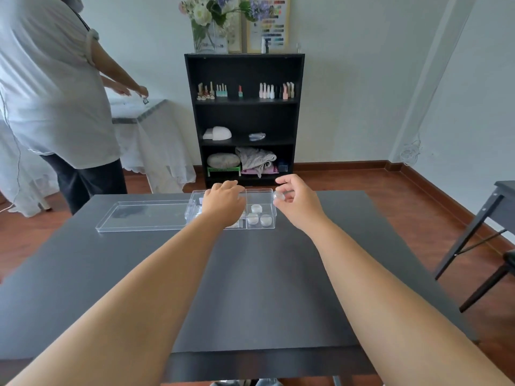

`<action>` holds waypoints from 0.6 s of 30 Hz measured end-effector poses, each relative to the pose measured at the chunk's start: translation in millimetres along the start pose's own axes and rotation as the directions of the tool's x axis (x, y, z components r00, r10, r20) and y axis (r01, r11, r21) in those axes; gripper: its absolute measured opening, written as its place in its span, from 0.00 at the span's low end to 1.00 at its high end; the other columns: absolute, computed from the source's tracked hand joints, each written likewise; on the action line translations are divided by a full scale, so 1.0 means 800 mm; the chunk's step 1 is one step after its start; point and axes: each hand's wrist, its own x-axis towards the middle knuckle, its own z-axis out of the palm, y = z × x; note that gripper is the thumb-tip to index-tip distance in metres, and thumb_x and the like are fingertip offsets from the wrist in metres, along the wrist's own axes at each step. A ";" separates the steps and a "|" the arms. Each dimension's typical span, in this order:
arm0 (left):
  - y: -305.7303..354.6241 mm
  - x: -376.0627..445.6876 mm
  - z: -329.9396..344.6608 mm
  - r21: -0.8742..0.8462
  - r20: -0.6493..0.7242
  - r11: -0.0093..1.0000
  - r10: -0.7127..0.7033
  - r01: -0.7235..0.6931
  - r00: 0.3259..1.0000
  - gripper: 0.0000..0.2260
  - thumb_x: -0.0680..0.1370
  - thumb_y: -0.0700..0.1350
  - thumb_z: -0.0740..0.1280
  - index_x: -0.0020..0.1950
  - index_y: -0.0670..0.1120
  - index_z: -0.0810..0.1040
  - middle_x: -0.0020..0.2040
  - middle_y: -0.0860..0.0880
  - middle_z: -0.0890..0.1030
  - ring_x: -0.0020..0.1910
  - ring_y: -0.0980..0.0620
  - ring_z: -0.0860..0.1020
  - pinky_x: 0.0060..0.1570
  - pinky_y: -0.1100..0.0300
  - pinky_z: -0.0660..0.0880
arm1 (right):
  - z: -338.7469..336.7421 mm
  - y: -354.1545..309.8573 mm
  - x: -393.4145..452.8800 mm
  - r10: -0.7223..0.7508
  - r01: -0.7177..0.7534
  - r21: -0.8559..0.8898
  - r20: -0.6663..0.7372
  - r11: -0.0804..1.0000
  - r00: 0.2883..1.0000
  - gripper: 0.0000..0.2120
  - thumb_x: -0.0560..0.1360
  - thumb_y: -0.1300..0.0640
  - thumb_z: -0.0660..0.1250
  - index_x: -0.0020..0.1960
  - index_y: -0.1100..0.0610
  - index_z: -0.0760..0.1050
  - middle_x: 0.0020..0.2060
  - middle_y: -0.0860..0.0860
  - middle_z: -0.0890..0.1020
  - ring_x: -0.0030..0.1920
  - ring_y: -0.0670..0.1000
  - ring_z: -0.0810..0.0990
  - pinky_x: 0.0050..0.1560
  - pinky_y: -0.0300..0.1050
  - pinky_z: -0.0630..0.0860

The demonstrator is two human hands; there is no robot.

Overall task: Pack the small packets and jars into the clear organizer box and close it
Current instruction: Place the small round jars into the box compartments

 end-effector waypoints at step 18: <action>-0.013 -0.004 0.013 0.010 0.130 1.000 -0.011 0.010 0.991 0.26 0.80 0.52 0.45 0.79 0.52 0.50 0.80 0.52 0.51 0.78 0.44 0.47 0.73 0.40 0.39 | 0.055 -0.036 0.064 0.243 0.088 -0.810 0.274 0.580 0.931 0.13 0.75 0.61 0.66 0.55 0.46 0.79 0.53 0.51 0.78 0.60 0.55 0.70 0.57 0.49 0.74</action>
